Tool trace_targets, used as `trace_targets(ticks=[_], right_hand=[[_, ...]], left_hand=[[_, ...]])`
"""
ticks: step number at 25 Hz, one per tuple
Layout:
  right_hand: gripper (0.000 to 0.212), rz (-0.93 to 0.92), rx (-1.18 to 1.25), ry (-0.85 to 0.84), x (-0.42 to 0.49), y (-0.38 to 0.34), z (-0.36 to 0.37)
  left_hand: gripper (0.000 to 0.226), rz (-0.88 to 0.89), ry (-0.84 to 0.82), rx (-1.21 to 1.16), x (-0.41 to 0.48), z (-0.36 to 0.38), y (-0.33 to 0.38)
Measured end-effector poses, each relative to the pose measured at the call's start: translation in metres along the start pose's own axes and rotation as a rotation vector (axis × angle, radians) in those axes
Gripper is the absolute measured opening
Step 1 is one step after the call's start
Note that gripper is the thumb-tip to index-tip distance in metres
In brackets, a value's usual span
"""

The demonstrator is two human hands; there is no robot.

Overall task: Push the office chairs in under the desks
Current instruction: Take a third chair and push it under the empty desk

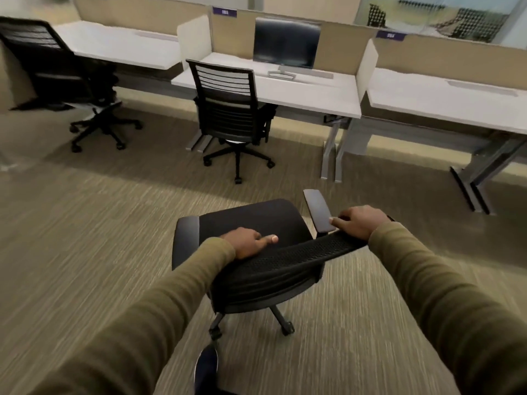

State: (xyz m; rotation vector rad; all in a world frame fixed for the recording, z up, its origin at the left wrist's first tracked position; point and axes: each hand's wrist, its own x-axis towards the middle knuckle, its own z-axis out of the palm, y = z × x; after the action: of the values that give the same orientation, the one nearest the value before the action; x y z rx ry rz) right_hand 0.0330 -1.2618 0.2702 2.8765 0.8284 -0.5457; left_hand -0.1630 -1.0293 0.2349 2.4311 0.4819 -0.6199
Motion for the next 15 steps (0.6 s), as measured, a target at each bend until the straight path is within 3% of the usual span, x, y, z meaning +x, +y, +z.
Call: trace_targets(ticks=[5, 9, 11, 15], right_hand=[[0.066, -0.237, -0.016, 0.146, -0.044, 0.019, 0.023], [0.064, -0.286, 0.074, 0.511, -0.068, 0.019, 0.053], [0.060, -0.287, 0.107, 0.640, -0.074, 0.010, 0.061], [0.053, -0.291, 0.151, 0.709, -0.078, -0.012, 0.064]], left_hand=[[0.080, -0.067, 0.231, 0.080, -0.053, 0.028, 0.013], [0.075, -0.057, 0.680, 0.273, -0.091, 0.072, 0.015], [0.070, -0.054, 0.765, 0.320, -0.096, 0.074, 0.009], [0.065, -0.011, 0.869, 0.324, -0.091, 0.053, -0.015]])
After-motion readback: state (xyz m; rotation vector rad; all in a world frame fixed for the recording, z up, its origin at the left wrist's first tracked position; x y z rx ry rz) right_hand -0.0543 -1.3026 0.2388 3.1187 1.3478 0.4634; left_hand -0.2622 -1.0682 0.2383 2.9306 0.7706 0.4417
